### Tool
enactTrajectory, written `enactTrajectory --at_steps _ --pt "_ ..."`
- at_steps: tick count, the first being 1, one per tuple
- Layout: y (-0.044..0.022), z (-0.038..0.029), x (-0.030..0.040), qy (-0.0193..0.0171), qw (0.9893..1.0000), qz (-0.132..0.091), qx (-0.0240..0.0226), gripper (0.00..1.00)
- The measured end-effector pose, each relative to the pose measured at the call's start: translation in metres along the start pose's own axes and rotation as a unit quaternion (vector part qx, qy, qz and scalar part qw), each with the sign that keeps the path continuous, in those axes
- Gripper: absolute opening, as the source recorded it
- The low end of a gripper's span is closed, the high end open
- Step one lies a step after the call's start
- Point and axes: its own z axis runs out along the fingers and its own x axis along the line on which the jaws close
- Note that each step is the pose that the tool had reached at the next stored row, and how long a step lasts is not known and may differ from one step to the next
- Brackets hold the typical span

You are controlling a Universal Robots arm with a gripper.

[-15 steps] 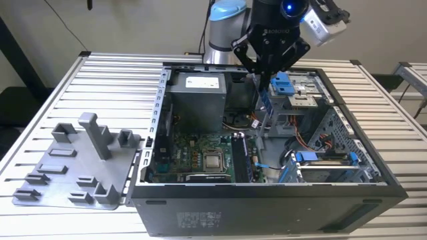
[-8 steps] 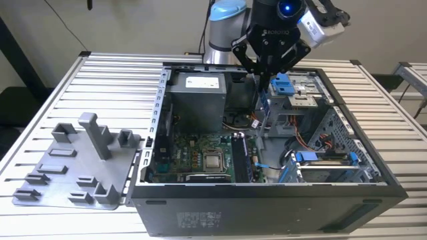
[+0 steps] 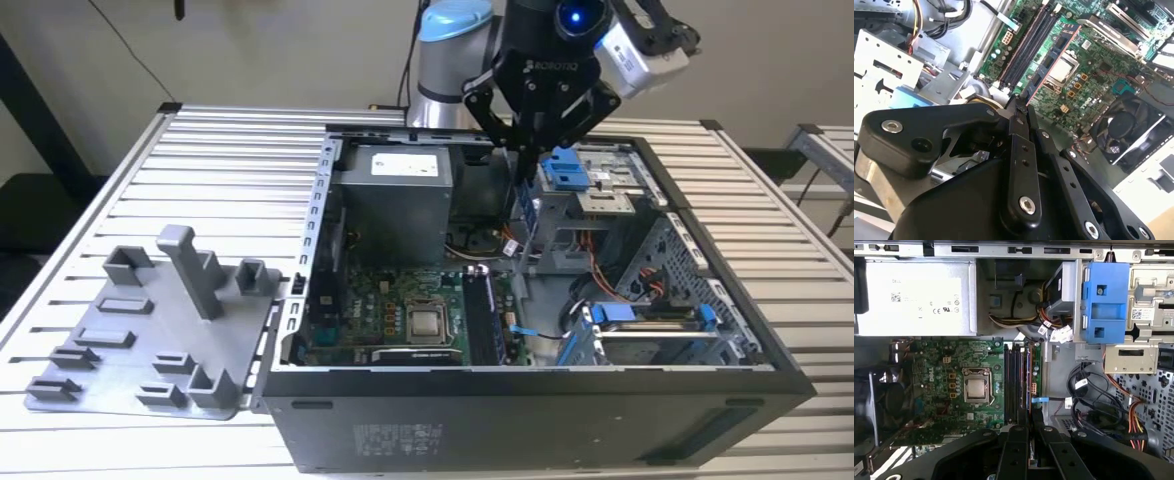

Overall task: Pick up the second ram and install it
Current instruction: 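Insert the second ram into the second slot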

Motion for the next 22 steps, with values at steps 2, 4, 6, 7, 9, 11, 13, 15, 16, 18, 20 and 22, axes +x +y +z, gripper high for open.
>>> enactTrajectory --at_steps 2,4,6,7,9,11,13,15,16,18,20,22 --pt "-0.0001 0.0006 -0.0004 0.0002 1.0 0.0 -0.0002 0.14" --pt "-0.0004 0.0013 -0.001 0.0008 1.0 0.0 0.0 0.14" --pt "-0.0005 0.0015 -0.0012 0.0012 1.0 0.0 0.0 0.14" --pt "-0.0005 0.0015 -0.0012 0.0015 1.0 0.0 0.0 0.14" --pt "-0.0005 0.0015 -0.0013 0.002 1.0 0.0 0.0 0.14" --pt "-0.0005 0.0016 -0.0012 0.0025 1.0 0.0 0.0 0.14" --pt "-0.0005 0.0019 -0.0012 0.0028 1.0 0.0 0.0 0.14" --pt "-0.0005 0.0026 -0.0012 0.0028 1.0 0.0 0.0 0.14" --pt "-0.0005 0.0031 -0.0012 0.0028 1.0 0.0 -0.0001 0.14" --pt "-0.0006 0.004 -0.0013 0.0029 1.0 0.0 0.0 0.14" --pt "-0.0007 0.0049 -0.0014 0.0029 1.0 0.0 0.0 0.14" --pt "-0.0008 0.0058 -0.0015 0.0029 1.0 0.0 0.0 0.14"
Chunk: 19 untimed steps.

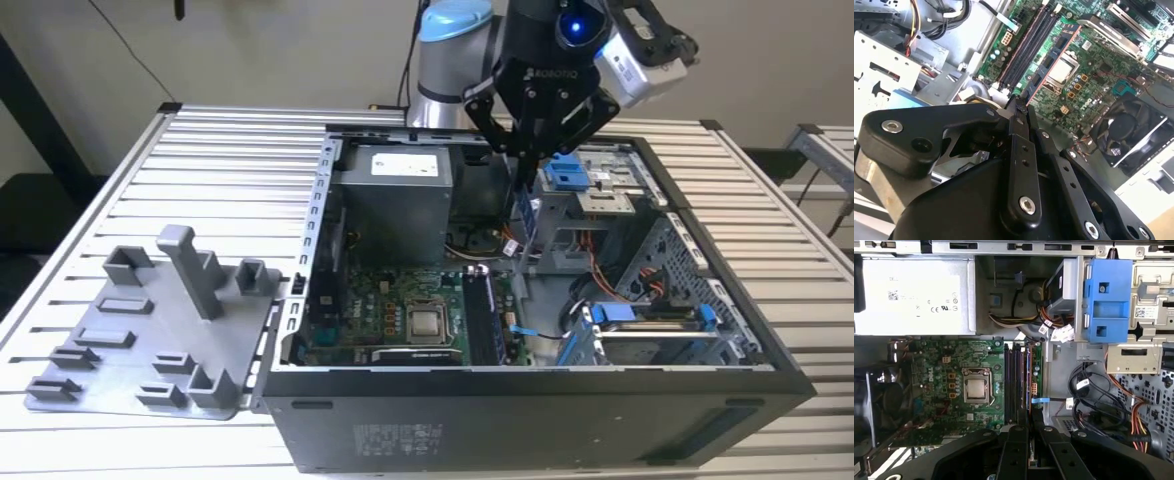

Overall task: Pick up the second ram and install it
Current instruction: 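Insert the second ram into the second slot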

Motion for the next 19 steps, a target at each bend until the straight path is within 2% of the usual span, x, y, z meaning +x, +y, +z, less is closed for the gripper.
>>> enactTrajectory --at_steps 19 --pt "-0.0006 0.0162 -0.0002 0.0 1.0 0.0 0.0 0.14"
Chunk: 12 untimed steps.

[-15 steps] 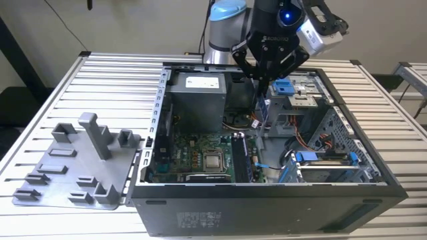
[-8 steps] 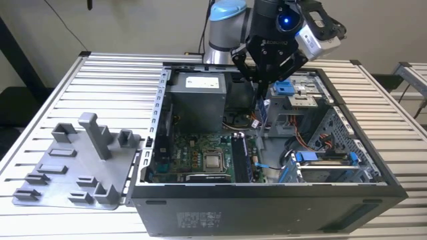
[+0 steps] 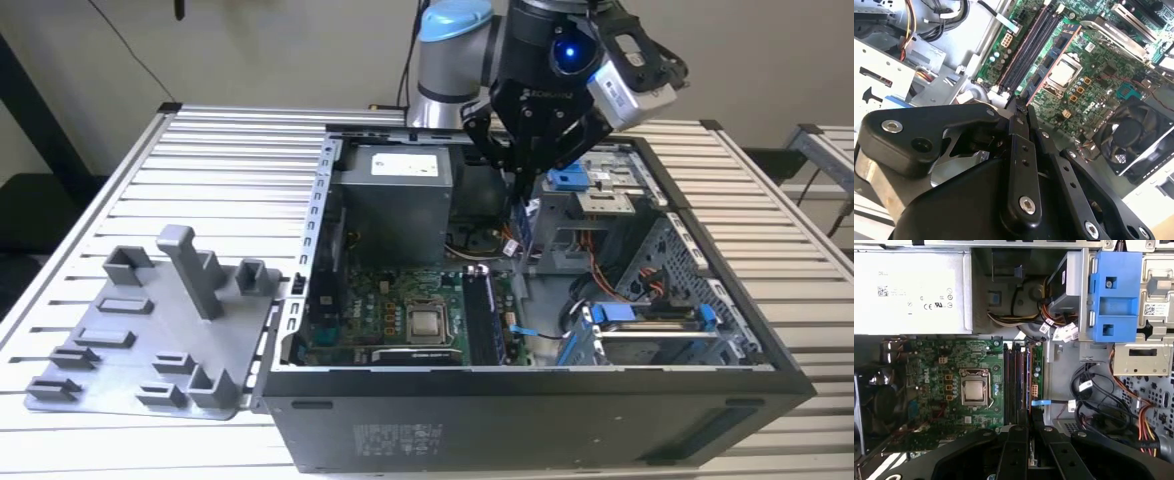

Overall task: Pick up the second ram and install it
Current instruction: 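Insert the second ram into the second slot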

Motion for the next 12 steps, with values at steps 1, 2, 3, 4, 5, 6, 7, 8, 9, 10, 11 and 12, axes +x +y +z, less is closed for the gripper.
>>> enactTrajectory --at_steps 1,2,3,4,5,6,7,8,9,10,11,12 --pt "-0.0002 0.0009 0.0 0.0 1.0 0.0 0.0 0.14" --pt "-0.0003 0.0018 0.0 0.0 1.0 0.0 0.0 0.14" --pt "-0.0004 0.0028 0.0 0.0 1.0 0.0 0.0 0.14" --pt "-0.0006 0.0038 0.0 0.0 1.0 0.0 0.0 0.14" --pt "-0.0008 0.005 0.0 0.0 1.0 0.0 -0.0001 0.14" --pt "-0.001 0.006 -0.0001 0.0 1.0 0.0 0.0 0.14" --pt "-0.0013 0.007 -0.0001 0.0 1.0 0.0 0.0 0.14" --pt "-0.0017 0.0079 -0.0001 0.0 1.0 0.0 0.0 0.14" --pt "-0.002 0.0088 -0.0001 0.0 1.0 0.0 0.0 0.14" --pt "-0.0023 0.0098 -0.0002 0.0 1.0 0.0 0.0 0.14" --pt "-0.0027 0.0109 -0.0002 0.0 1.0 0.0 0.0 0.14" --pt "-0.003 0.0119 -0.0002 0.0 1.0 0.0 0.0 0.14"
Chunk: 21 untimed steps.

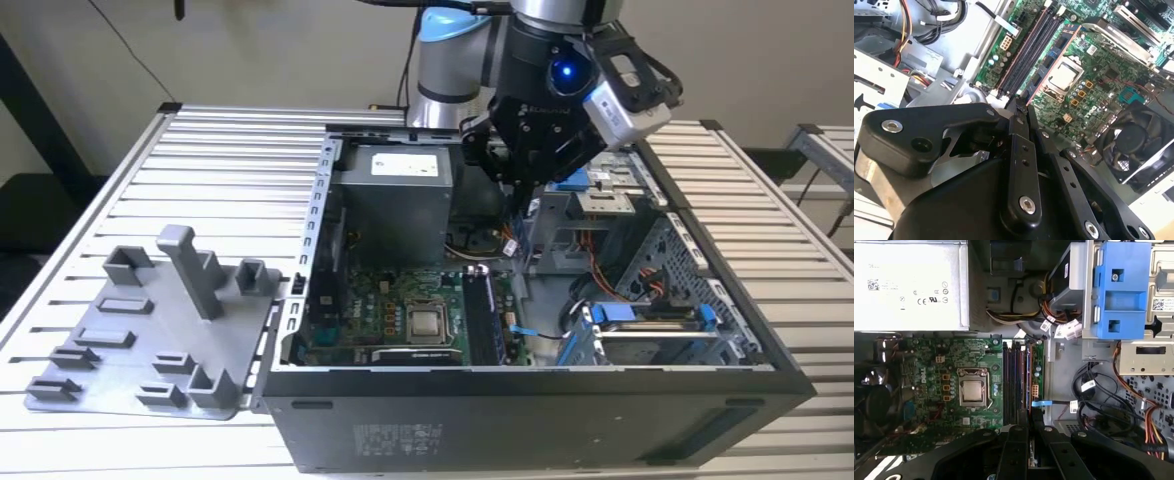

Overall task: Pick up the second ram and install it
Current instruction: 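Insert the second ram into the second slot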

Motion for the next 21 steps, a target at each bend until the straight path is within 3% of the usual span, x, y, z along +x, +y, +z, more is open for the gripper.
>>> enactTrajectory --at_steps 21 --pt "-0.0023 0.0208 -0.0042 0.0026 1.0 0.001 0.0 0.14"
